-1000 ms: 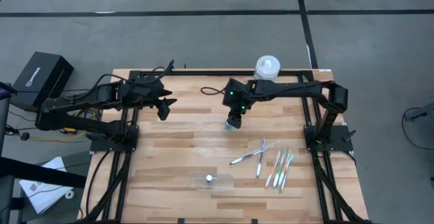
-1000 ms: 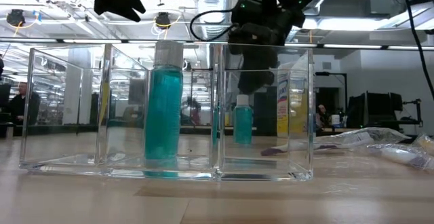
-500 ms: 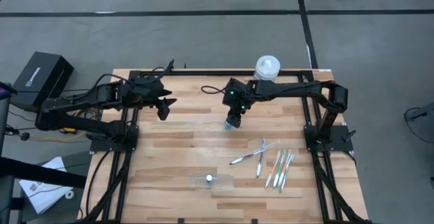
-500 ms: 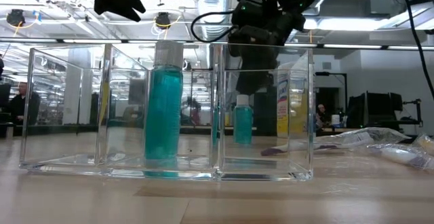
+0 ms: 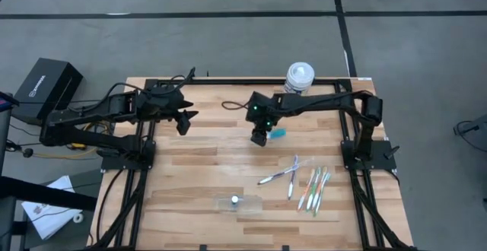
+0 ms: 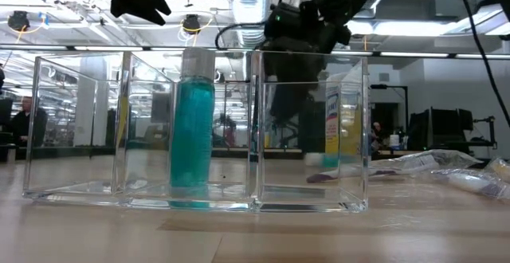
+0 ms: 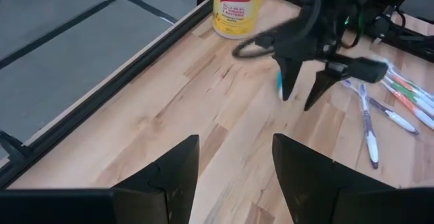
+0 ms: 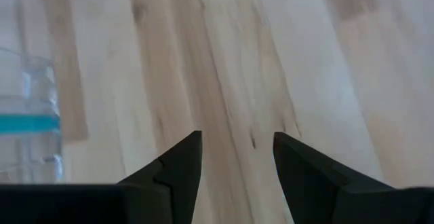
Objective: Pick & Place toothbrushing station
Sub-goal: Put the mouthwash into the transparent organizer
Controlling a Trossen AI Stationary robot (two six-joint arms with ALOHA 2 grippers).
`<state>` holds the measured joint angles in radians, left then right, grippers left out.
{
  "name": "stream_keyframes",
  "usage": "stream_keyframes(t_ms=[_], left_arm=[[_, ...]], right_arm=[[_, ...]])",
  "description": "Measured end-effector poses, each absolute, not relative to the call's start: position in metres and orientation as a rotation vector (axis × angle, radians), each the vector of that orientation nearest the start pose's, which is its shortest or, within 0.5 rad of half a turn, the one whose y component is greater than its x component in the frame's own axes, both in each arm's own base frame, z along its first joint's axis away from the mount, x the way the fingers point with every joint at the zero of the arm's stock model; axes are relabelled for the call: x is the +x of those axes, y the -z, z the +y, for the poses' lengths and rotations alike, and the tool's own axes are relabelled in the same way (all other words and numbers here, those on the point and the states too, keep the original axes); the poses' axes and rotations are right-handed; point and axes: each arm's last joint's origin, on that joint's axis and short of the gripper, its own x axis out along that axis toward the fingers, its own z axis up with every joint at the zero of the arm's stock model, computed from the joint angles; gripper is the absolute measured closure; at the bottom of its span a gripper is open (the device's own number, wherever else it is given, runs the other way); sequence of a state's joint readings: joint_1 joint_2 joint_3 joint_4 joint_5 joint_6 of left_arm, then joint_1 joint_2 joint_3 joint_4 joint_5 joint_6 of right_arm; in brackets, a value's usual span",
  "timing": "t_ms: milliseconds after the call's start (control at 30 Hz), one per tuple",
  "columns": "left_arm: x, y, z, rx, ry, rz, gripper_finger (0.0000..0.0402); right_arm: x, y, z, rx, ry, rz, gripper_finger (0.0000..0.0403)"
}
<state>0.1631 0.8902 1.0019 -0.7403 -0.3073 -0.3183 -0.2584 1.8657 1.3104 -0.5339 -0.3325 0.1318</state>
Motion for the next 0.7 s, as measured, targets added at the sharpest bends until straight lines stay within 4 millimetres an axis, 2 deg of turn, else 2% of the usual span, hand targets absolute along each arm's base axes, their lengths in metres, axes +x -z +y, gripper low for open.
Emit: stream_keyframes(t_ms=[100,267,400,467,567,700], left_arm=[[0.164,-0.339,0.036,-0.253,-0.549,0.556,0.0220],[0.165,-0.339,0.035,-0.249,-0.499,0.569,0.0220],[0.176,-0.331,0.035,-0.254,-0.447,0.635,0.0220],[0.184,-0.326,0.035,-0.238,-0.440,0.672,0.0220],[0.191,-0.320,0.036,-0.225,-0.437,0.701,0.0220],[0.195,-0.317,0.037,-0.209,-0.433,0.720,0.0220]], right_arm=[[0.369,-0.196,-0.094,0.447,0.017,1.053,0.0230],[0.374,-0.217,-0.107,0.440,0.032,1.001,0.0230],[0.378,-0.237,-0.115,0.423,0.034,0.965,0.0230],[0.374,-0.242,-0.116,0.416,0.030,1.024,0.0230],[0.358,-0.237,-0.113,0.359,0.066,1.218,0.0230],[0.336,-0.215,-0.114,0.372,0.081,1.396,0.0230]])
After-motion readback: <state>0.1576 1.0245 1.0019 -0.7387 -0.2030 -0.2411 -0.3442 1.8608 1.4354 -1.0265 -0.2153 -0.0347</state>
